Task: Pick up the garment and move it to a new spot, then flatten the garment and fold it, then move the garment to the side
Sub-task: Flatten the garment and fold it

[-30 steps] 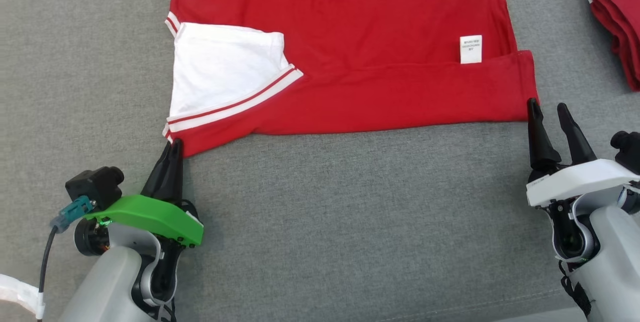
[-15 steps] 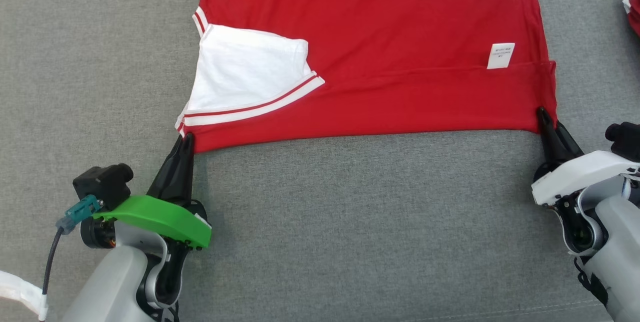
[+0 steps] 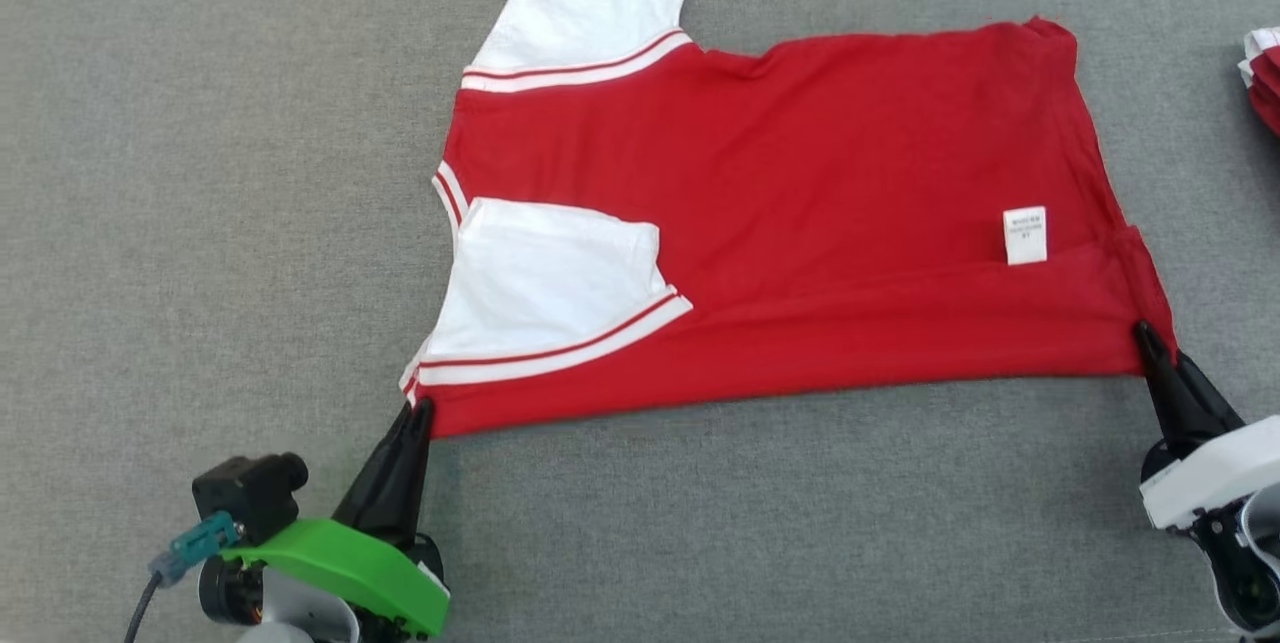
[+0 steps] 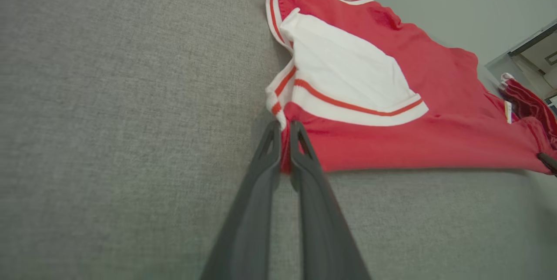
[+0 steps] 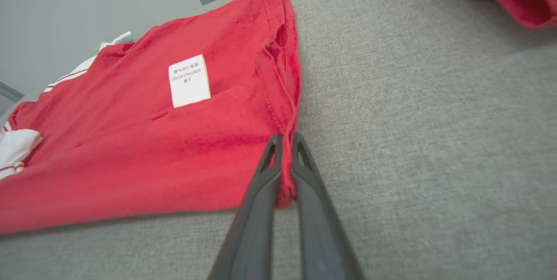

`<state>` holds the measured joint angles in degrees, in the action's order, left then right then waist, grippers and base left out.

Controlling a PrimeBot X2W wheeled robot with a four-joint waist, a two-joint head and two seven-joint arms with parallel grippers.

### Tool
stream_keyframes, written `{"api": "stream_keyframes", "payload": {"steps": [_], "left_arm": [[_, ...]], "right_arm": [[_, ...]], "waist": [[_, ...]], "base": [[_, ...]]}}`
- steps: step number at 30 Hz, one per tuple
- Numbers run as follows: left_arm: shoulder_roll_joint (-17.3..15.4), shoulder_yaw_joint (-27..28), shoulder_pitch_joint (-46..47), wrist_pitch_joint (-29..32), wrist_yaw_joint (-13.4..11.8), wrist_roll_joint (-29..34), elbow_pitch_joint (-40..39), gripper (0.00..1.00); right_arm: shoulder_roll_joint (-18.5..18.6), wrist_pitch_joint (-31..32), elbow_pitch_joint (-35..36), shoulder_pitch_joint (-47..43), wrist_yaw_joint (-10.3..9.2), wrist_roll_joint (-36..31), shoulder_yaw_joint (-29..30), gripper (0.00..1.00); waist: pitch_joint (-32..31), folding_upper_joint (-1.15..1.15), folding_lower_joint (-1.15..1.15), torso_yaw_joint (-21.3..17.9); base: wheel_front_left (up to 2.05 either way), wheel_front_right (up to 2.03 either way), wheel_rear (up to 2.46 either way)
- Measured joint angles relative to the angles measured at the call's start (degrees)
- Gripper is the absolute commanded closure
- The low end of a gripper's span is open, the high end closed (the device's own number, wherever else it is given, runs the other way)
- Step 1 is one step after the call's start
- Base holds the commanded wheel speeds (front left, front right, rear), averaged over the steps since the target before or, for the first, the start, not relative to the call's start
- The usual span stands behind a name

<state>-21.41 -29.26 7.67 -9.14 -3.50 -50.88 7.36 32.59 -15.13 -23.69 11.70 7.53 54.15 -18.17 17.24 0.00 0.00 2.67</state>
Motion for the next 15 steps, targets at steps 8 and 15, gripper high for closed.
{"api": "stream_keyframes", "payload": {"steps": [8,15], "left_arm": [[-1.3,-0.9,-8.4,0.7,-3.3,-0.9,-6.4,1.00],[-2.1,-2.7,-10.8,1.6,-4.8,0.3,-8.6,1.00]], "right_arm": [[0.1,0.0,5.3,-10.2,0.01,-2.1,4.4,1.00],[-1.2,0.0,7.8,-14.3,0.01,-4.8,8.2,1.00]], "waist": [[-1.3,0.00,0.00,0.2],[-0.9,0.00,0.00,0.7]], "base": [[0.00,0.00,0.00],[0.00,0.00,0.00]]}}
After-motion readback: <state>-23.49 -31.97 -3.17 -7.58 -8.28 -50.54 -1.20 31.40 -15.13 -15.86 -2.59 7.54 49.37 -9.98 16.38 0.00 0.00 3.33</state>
